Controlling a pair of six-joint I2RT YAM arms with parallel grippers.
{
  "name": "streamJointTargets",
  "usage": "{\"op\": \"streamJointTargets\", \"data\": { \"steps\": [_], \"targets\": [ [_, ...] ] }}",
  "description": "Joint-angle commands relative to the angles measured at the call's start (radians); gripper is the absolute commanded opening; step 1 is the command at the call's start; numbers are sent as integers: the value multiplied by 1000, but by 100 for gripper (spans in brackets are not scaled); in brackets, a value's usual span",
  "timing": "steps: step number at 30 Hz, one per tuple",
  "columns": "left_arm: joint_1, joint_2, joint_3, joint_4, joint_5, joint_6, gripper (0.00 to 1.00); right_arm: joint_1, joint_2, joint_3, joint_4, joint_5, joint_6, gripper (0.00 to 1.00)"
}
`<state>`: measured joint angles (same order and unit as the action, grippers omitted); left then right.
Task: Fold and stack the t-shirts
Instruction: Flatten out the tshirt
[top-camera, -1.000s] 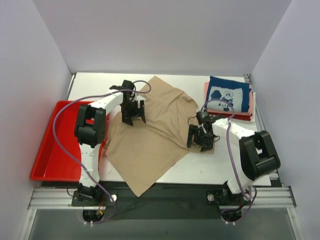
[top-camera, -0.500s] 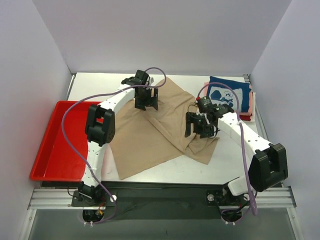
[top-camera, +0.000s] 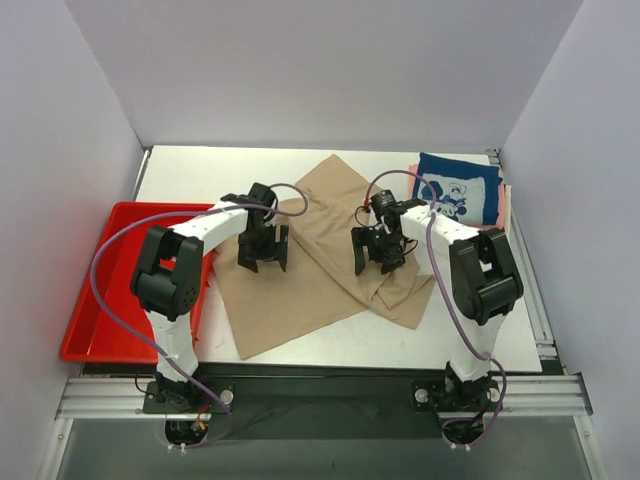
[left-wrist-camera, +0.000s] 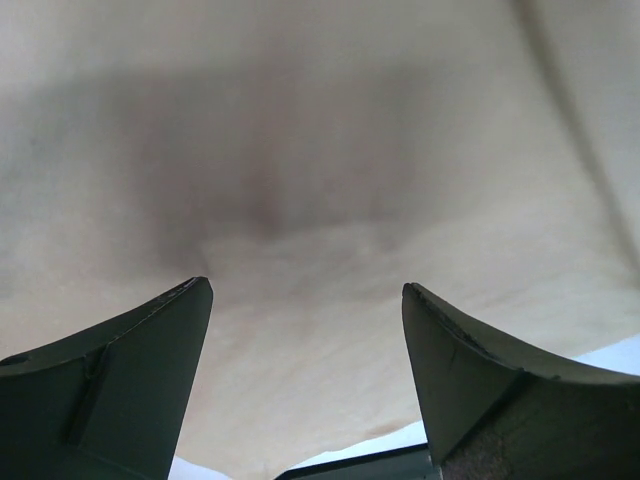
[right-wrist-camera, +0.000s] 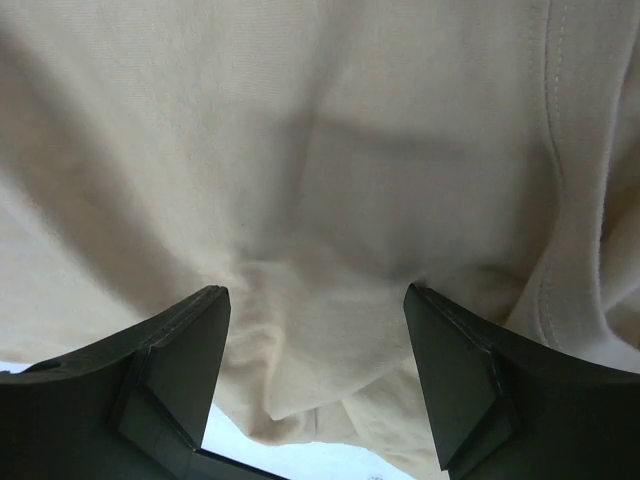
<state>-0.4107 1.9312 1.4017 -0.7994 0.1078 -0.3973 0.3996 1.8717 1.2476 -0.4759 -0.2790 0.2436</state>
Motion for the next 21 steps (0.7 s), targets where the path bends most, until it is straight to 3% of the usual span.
{"op": "streamJointTargets", "data": {
  "steps": [1, 8, 17, 21],
  "targets": [
    [32, -43, -55, 58, -54, -14, 88, -15, -14, 15, -3, 7, -10, 72],
    [56, 78, -21, 65, -125, 57, 88, -54, -62, -117, -16, 107, 74, 72],
    [38, 285, 298, 11, -108, 138, 88, -116, -115, -191, -84, 234, 151, 72],
    [12, 363, 437, 2, -31, 173, 88, -137, -129, -191, -110, 271, 200, 72]
  ]
}}
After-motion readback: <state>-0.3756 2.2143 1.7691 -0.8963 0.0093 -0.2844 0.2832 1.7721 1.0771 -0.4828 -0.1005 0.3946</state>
